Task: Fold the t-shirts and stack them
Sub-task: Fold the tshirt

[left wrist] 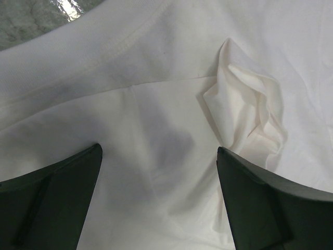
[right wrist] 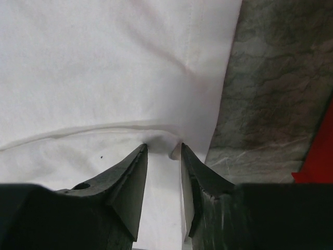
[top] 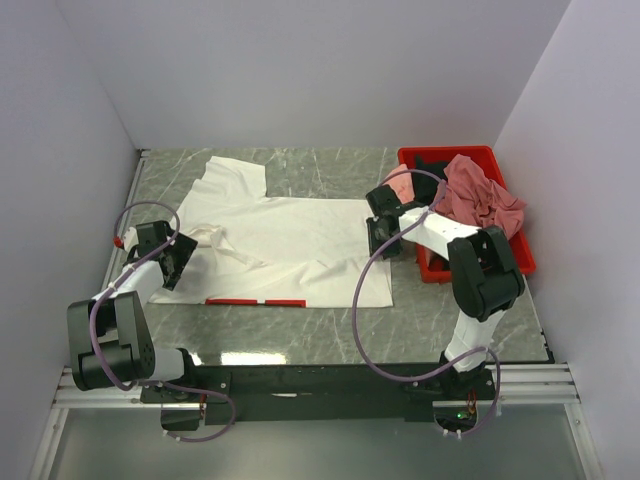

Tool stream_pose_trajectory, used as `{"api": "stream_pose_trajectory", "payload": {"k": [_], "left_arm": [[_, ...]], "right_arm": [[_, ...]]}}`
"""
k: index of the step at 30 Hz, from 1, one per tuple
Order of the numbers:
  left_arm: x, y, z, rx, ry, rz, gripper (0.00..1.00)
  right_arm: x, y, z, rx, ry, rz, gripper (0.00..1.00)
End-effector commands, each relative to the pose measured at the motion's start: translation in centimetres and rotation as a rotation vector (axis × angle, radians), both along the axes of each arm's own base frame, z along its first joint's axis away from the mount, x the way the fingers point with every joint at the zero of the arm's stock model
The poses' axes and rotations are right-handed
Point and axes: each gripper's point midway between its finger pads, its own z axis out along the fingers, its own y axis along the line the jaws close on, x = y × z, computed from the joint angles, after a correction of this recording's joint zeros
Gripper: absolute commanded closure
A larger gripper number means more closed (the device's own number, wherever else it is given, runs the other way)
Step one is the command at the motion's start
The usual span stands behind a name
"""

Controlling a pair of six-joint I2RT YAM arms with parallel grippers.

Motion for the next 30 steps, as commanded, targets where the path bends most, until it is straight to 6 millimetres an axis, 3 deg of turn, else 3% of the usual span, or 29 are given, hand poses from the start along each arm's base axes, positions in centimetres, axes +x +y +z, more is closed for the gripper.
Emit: {"api": "stream_pose_trajectory", "payload": {"k": [1,3,5,10,23,30], "left_arm": [[-1.4,0.3,-1.7,0.018,0.071,0.005,0.01],[-1.3,0.3,-1.6,0.019,0.069,0.003,0.01],[-1.3,0.4,-1.6,0.021,0.07,0.004,0.01],[-1.4,0.5,-1.7,0.026,0.076,0.01,0.01],[-1.7,0.8,-1.7,0.039,0.088,0.023,0.01],[-1.9,0.9,-1.8,0.045,0.093,0.03,0.01]], "right_arm": [[1.4,-0.3,0.8,-0.011,-0.03,-0.015,0.6],[1.3,-0.1,0.6,-0.008,-0.026,-0.005,0.63],[1.5,0.1,0.7,0.003,-0.035,-0.004,0.77],[1.6,0.0,1.3,0.013,-0.049,-0.017,0.99],[0.1,-3.4,2.9,-0.115,-0.068,-0.144,1.0],[0.3,-3.5,2.8,-0.127,-0.051,-0.153,1.0]]}}
